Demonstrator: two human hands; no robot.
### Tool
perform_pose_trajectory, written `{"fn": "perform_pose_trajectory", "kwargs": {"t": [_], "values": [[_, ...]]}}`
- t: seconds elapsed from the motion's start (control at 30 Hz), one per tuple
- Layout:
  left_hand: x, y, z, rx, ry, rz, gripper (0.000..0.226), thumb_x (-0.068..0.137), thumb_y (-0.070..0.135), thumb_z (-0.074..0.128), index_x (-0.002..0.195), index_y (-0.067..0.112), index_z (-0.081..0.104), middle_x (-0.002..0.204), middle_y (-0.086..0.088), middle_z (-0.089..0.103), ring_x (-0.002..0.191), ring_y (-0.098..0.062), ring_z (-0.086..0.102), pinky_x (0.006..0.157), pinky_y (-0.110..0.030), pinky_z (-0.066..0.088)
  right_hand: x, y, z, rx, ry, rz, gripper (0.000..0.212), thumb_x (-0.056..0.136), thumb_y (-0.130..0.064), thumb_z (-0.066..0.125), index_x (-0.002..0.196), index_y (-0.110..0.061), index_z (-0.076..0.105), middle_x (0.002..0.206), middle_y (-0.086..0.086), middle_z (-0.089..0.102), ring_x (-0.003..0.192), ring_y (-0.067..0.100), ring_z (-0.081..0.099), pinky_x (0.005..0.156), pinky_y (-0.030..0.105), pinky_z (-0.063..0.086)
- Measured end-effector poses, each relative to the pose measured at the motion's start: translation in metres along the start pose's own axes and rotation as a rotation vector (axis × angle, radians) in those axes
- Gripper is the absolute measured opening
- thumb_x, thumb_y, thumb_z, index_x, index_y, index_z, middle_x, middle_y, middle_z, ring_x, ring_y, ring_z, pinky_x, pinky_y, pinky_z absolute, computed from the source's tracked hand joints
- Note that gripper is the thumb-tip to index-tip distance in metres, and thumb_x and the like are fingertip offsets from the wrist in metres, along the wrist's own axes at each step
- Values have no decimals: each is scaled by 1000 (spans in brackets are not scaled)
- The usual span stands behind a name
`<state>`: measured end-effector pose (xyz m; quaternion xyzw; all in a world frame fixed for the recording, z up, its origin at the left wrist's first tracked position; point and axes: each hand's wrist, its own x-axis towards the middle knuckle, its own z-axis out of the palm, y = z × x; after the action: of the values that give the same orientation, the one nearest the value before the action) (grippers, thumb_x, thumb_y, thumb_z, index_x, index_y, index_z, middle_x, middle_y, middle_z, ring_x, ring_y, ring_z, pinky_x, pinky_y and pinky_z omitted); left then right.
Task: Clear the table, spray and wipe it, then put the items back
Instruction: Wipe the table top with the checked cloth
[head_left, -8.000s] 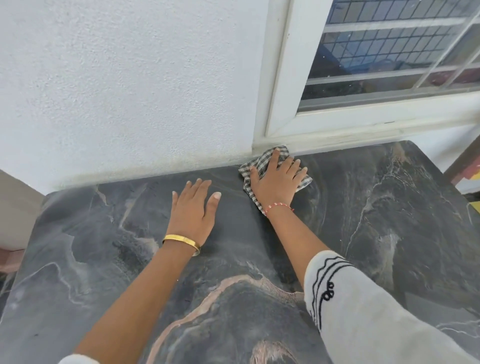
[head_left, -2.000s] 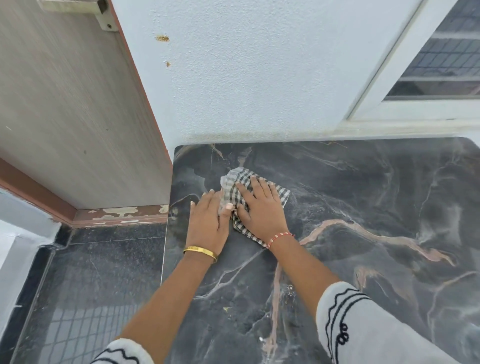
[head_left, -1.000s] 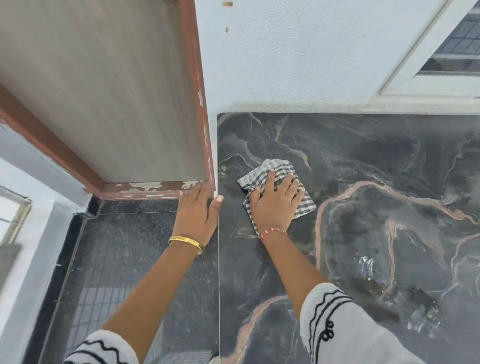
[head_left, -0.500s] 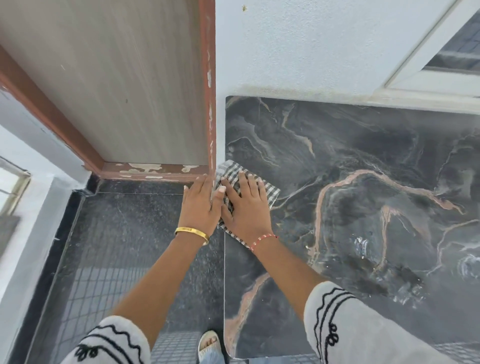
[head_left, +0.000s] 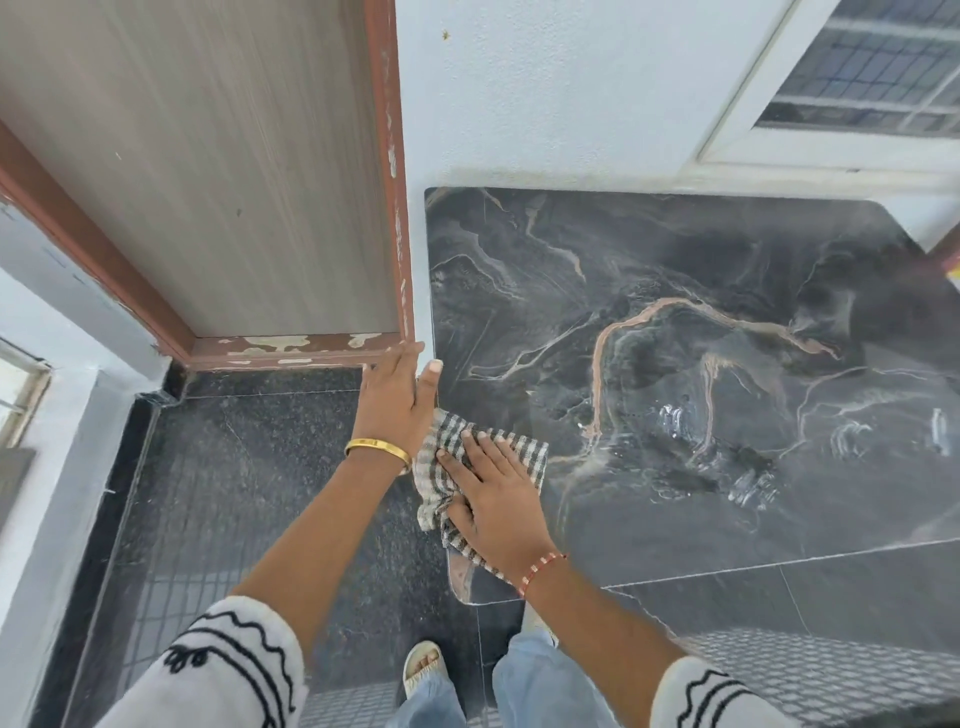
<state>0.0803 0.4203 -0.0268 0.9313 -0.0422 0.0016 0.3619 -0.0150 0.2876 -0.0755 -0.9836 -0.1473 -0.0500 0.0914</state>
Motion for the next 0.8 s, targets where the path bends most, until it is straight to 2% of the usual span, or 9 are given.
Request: {"fn": "perform_pose_trajectory", "kwargs": {"t": [0.07, 0.17, 0.3, 0.37, 0.47, 0.53, 0.63, 0.7, 0.8], "values": [[-4, 7, -6, -4, -1, 5, 68, 87, 48, 16, 131, 8, 48, 142, -11, 45, 135, -27, 35, 116, -47, 21, -2, 0, -20, 152, 16, 16, 40, 80, -26, 39, 103, -18, 71, 94, 8, 74, 89, 24, 70, 82, 37, 56], [-8, 19, -14, -22, -2, 28, 63, 89, 45, 19, 132, 7, 45, 141, -14, 44, 135, -29, 34, 116, -41, 20, 22, 10, -57, 595, -130, 370, 24, 90, -14, 39, 77, -20, 58, 57, 4, 52, 56, 21, 48, 56, 30, 40], [-12, 27, -18, -54, 4, 23, 49, 97, 35, 27, 135, 7, 42, 143, -14, 42, 136, -27, 33, 116, -38, 20, 32, 36, -94, 1538, -182, 820, 23, 101, -19, 33, 94, -13, 54, 95, 10, 55, 88, 27, 54, 77, 33, 48], [-14, 28, -17, -55, -1, 16, 50, 97, 36, 27, 134, 6, 43, 142, -14, 44, 135, -28, 34, 117, -39, 21, 28, 45, -108, 1740, -185, 964, 31, 101, -10, 26, 112, -3, 54, 99, 11, 55, 75, 20, 51, 64, 22, 49], [-18, 27, -12, -52, -20, 3, 64, 90, 47, 20, 133, 7, 44, 141, -14, 45, 134, -29, 36, 116, -43, 23, 42, 67, -96, 1438, -28, 1016, 24, 94, 4, 39, 98, 0, 63, 77, 14, 64, 73, 22, 53, 56, 20, 52], [-21, 26, -8, -50, -37, 1, 68, 87, 49, 18, 133, 6, 44, 140, -14, 47, 133, -29, 38, 115, -46, 25, 54, 87, -85, 1043, 128, 1063, 20, 89, 2, 48, 93, 2, 68, 82, 10, 68, 75, 22, 58, 61, 26, 50], [-23, 26, 0, -39, -80, 4, 67, 88, 49, 18, 133, 7, 44, 140, -12, 46, 134, -28, 38, 115, -50, 23, 53, 110, -89, 778, 328, 1058, 23, 92, -10, 47, 93, 4, 65, 63, 1, 55, 57, 12, 48, 61, 29, 40], [-24, 28, 6, -28, -101, -2, 59, 93, 45, 23, 134, 7, 43, 142, -12, 45, 135, -27, 37, 117, -50, 17, 50, 109, -92, 623, 372, 918, 25, 95, -16, 45, 94, 0, 65, 71, 4, 57, 62, 12, 50, 68, 30, 43], [-24, 32, 17, -26, -127, -13, 49, 98, 35, 27, 135, 7, 42, 143, -11, 43, 136, -25, 34, 118, -43, 13, 45, 90, -81, 437, 195, 478, 28, 94, -21, 49, 111, -7, 65, 106, 10, 65, 103, 23, 57, 98, 39, 43]]}}
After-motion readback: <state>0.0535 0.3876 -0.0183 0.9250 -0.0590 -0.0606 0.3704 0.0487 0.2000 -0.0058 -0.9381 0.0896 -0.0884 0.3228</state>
